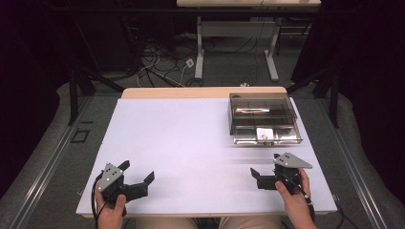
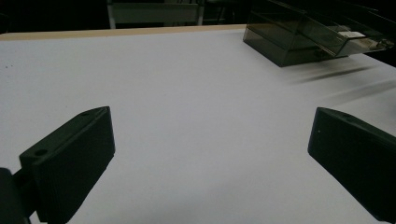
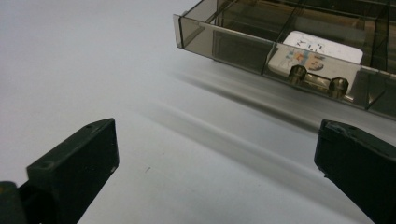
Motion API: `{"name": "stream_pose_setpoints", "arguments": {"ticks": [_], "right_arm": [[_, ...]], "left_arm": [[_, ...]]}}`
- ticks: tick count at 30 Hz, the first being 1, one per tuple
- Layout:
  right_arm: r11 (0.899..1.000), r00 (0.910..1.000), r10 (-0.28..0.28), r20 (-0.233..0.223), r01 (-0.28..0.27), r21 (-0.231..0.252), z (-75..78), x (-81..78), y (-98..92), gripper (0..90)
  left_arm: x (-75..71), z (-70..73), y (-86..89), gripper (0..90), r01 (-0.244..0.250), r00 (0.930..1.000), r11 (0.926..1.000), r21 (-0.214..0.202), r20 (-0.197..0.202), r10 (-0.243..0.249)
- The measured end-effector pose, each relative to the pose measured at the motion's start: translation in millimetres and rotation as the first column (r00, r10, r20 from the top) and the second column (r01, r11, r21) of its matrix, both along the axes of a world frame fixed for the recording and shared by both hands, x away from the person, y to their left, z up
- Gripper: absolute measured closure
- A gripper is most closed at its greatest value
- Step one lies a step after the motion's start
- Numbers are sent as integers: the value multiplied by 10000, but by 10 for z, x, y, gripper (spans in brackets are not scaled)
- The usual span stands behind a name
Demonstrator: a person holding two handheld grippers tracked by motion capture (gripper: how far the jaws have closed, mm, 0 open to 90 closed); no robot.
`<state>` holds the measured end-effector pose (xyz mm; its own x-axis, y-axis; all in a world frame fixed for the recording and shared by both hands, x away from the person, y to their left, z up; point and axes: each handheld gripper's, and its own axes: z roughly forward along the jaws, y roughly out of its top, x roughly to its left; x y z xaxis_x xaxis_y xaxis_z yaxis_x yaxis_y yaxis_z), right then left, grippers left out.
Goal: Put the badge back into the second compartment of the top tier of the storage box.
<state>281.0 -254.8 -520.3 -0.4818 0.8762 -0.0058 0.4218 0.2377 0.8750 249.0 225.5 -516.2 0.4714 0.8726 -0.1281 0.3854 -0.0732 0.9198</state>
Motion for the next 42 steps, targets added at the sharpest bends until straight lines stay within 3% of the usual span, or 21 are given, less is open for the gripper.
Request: {"name": "stream_pose_setpoints", "arguments": {"ticks": [12,24,42], "right_arm": [[9988,9982,-489,-353,487,-80,-159,24,-99,0],[9933,9900,-1153,-815,1153,-46,-213,90,-212,0],[9871,9832,-1600,-881,1600,-71,-235,135,-314,0]], "left_arm": [[21,-9,0,9,20,10000,10000,23,-61,-20],[26,-18,-8,10,-12,9999,10000,-59,-124,11],[31,-21,7,12,-92,9998,9999,-42,-151,92]]}}
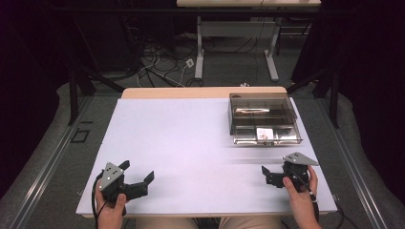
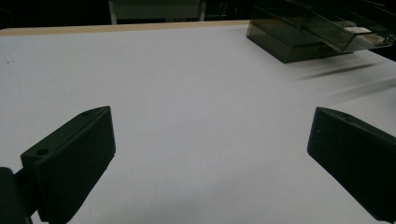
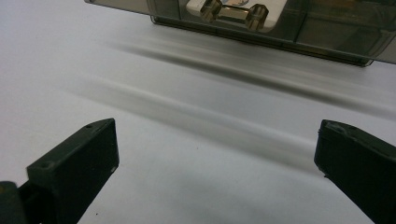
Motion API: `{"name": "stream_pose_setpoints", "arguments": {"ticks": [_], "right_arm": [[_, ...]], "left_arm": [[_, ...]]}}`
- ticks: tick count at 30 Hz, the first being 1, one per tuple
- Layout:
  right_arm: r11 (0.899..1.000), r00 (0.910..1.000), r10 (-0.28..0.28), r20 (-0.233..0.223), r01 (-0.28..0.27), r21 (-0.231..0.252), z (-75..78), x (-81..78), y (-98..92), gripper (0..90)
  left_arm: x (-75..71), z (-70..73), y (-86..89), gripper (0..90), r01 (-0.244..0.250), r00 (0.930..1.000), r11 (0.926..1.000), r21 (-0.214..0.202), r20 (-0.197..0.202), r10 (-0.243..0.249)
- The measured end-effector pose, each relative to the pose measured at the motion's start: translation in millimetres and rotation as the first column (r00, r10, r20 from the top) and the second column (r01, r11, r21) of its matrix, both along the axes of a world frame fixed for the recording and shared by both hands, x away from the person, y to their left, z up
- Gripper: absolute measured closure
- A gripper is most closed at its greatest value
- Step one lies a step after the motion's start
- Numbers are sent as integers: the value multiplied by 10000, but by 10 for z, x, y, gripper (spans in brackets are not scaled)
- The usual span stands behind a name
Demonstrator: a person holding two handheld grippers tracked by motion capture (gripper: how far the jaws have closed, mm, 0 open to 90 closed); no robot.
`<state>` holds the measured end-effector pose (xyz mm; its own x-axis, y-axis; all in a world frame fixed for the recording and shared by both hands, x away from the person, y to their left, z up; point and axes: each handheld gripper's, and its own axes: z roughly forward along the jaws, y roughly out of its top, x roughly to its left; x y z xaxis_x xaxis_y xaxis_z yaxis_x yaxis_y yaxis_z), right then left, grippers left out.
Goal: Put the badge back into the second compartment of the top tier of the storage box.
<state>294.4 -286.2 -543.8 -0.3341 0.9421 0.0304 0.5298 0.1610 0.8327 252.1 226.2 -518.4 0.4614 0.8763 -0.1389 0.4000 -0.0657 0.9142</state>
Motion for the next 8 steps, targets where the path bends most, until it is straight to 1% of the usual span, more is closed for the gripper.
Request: {"name": "stream_pose_setpoints", "arguments": {"ticks": [1,2,3,5,6,8], "right_arm": [[10000,10000,-3,51,4,-88,-4,8,-10,0],[10000,10000,-40,-2,40,-81,-5,9,-12,0],[10000,9999,-92,-46,92,-28,-8,9,-13,0],[9998,9998,-172,-68,171,-120,-13,12,-33,0],[9997,9997,-244,-82,244,-25,-17,11,-31,0],[9997,9996,-239,-147,239,-53,-16,14,-50,0]], "left_arm": [[3,2,10,12,13,10000,9999,123,4,-13],[4,0,6,12,-40,10000,10000,35,-3,40],[2,1,7,13,-49,10000,10000,22,-5,49],[2,1,7,14,-46,10000,10000,45,-8,47],[5,-1,8,14,-36,10000,10000,60,-18,36],[9,0,2,14,-22,10000,10000,27,-40,22]]}}
